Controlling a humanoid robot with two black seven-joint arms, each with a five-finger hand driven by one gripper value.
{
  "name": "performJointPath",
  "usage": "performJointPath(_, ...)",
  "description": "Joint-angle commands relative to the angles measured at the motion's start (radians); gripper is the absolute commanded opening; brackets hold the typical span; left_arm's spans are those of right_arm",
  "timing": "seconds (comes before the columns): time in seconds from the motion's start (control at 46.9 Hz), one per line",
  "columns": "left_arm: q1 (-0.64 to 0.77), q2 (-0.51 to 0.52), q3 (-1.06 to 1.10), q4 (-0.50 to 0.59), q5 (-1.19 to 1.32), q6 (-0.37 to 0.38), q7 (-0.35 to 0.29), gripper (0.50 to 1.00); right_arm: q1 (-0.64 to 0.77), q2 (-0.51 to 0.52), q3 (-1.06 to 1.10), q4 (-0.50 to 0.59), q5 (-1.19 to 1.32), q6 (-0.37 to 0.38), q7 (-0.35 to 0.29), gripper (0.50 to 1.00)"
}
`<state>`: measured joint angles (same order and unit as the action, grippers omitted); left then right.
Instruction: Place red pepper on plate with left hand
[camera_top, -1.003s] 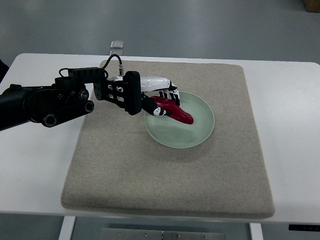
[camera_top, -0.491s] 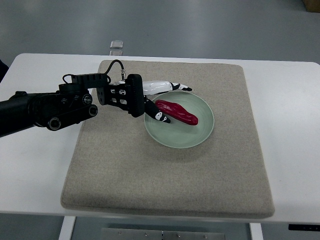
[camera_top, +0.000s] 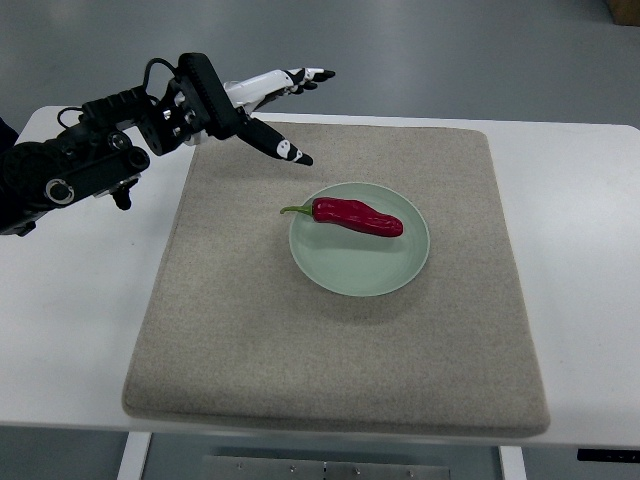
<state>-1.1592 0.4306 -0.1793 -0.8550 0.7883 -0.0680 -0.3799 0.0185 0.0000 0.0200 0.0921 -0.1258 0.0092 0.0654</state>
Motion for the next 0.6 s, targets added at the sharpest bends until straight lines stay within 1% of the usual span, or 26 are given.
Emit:
performJointPath(0.0, 0.006, 0.007, -0.034, 0.042, -0.089, -0.013, 0.002, 0.994, 0.000, 0.000, 0.000, 0.000, 0.000, 0.000, 0.001, 0.928)
performJointPath(0.149, 0.006, 0.040, -0.039, 0.105, -0.308, -0.125, 0.010, 0.994, 0.000, 0.000, 0.000, 0.000, 0.000, 0.000, -0.001, 0.928)
performJointPath(0.213, 0.006, 0.043, -0.037, 0.132, -0.420, -0.170, 0.027, 0.994, 0.000, 0.000, 0.000, 0.000, 0.000, 0.000, 0.001, 0.928)
performJointPath(0.341, 0.009, 0.054, -0.039, 0.201, -0.615, -0.268, 0.101, 0.994, 0.000, 0.000, 0.000, -0.002, 0.000, 0.000, 0.001, 0.928)
performJointPath(0.427, 0.026, 0.054, -0.042, 0.246, -0.762, -0.346, 0.147, 0.994, 0.000, 0.000, 0.000, 0.000, 0.000, 0.000, -0.001, 0.928)
performJointPath(0.512, 0.038, 0.054, -0.048, 0.275, -0.906, -0.413, 0.196, 0.994, 0.000, 0.000, 0.000, 0.000, 0.000, 0.000, -0.001, 0.928)
performJointPath(0.576, 0.056, 0.054, -0.052, 0.284, -0.986, -0.450, 0.232, 0.994, 0.000, 0.000, 0.000, 0.000, 0.000, 0.000, -0.001, 0.928)
